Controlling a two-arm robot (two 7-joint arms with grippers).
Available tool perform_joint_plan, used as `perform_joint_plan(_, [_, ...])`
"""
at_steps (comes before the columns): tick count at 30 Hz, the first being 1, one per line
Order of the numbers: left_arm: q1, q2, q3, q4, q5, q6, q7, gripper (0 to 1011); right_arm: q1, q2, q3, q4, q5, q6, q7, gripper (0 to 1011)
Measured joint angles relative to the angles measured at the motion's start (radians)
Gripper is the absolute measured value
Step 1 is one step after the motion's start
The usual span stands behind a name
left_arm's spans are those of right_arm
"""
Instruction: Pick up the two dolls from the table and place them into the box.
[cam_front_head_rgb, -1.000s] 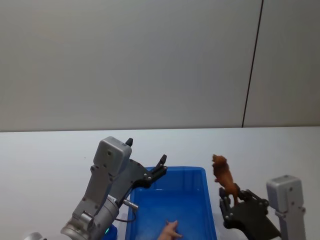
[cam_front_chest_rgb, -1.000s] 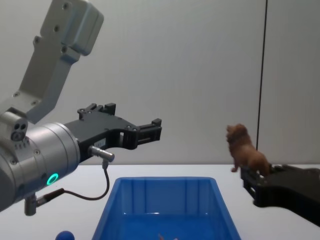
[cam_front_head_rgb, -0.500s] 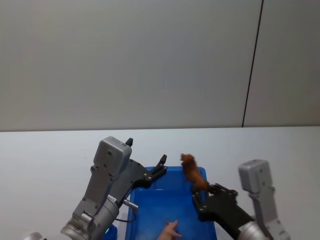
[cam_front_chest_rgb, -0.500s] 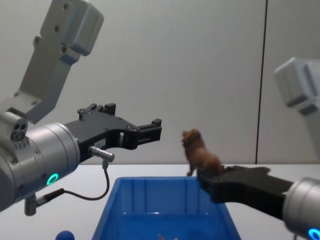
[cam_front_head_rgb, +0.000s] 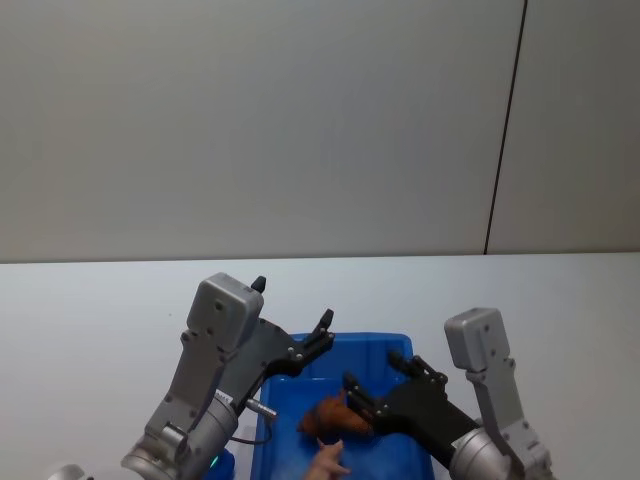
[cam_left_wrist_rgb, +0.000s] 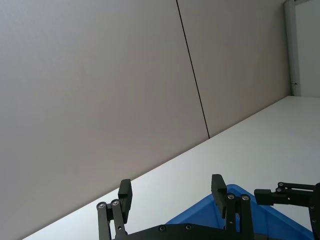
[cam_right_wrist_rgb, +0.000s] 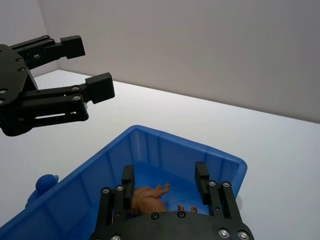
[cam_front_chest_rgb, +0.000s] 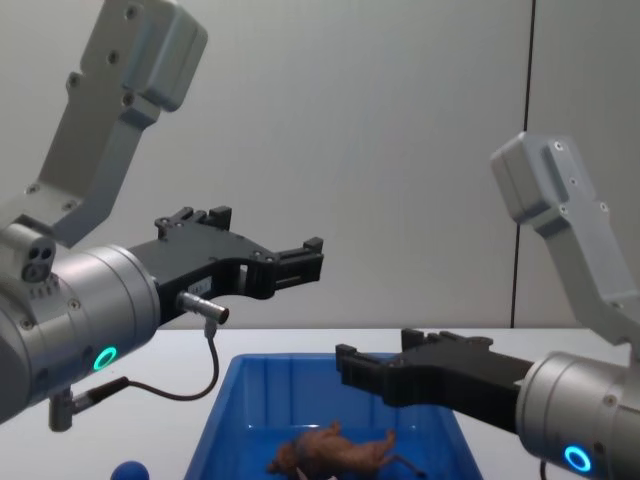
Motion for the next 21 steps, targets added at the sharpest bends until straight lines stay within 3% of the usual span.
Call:
perform_joint_plan(4, [0.000, 0.000, 0.000, 0.000, 0.000, 0.000, 0.000, 1001, -0.003, 0.001, -0.002, -0.007, -0.012, -0.018, -0.020, 841])
perform_joint_plan(12, [0.000, 0.000, 0.000, 0.000, 0.000, 0.000, 0.000, 1001, -0.043, 0.020, 0.001, -0.062, -0.020, -0.040, -0.081, 1001])
perform_joint_plan(21, [0.000, 0.000, 0.000, 0.000, 0.000, 0.000, 0.000, 1001, -0.117, 0.061, 0.018, -0.153, -0.003, -0.061, -0.174, 1001])
